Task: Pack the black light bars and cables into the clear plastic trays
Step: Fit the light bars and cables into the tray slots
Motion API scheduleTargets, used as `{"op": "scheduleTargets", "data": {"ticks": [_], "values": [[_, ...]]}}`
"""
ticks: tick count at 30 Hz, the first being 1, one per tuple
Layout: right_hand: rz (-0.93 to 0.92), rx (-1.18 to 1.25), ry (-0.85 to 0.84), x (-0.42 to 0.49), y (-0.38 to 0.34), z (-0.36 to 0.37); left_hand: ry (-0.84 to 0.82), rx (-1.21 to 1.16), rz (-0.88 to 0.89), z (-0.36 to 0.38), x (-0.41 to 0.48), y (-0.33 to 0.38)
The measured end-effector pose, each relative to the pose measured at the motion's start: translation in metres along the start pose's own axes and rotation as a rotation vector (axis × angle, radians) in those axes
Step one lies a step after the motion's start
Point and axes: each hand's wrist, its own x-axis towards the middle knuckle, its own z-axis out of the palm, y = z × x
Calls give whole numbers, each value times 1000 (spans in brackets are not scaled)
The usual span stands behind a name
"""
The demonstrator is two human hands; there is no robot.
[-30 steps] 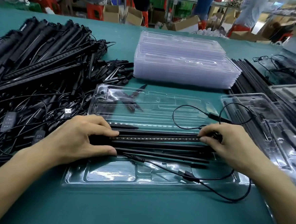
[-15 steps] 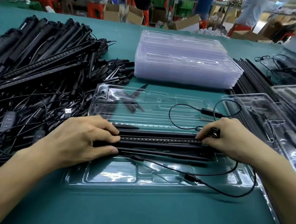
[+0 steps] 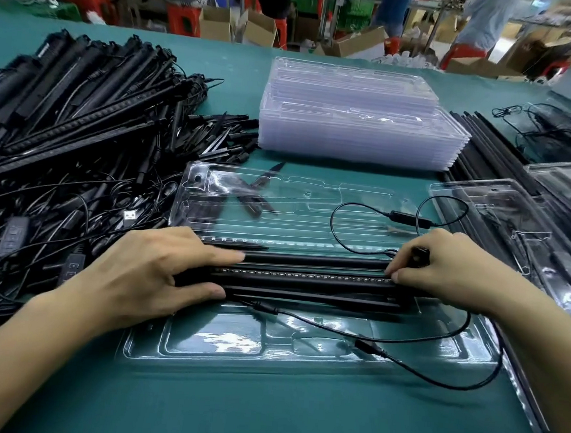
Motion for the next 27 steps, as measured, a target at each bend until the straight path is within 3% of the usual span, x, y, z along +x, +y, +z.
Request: {"op": "scheduleTargets", "data": {"ticks": [5, 8, 12, 19, 27], "values": [[-23, -74, -64, -5, -3, -2, -16, 140, 116, 1, 1, -1], [-48, -63, 11, -14, 0, 2, -17, 188, 145, 3, 1, -1], [-130, -55, 149, -26, 5, 10, 16, 85, 79, 6, 0, -1], [-161, 12, 123, -26, 8, 15, 44, -334, -156, 14, 1, -8], [-102, 55, 136, -33, 13, 18, 37, -350, -216, 17, 3, -6]]}}
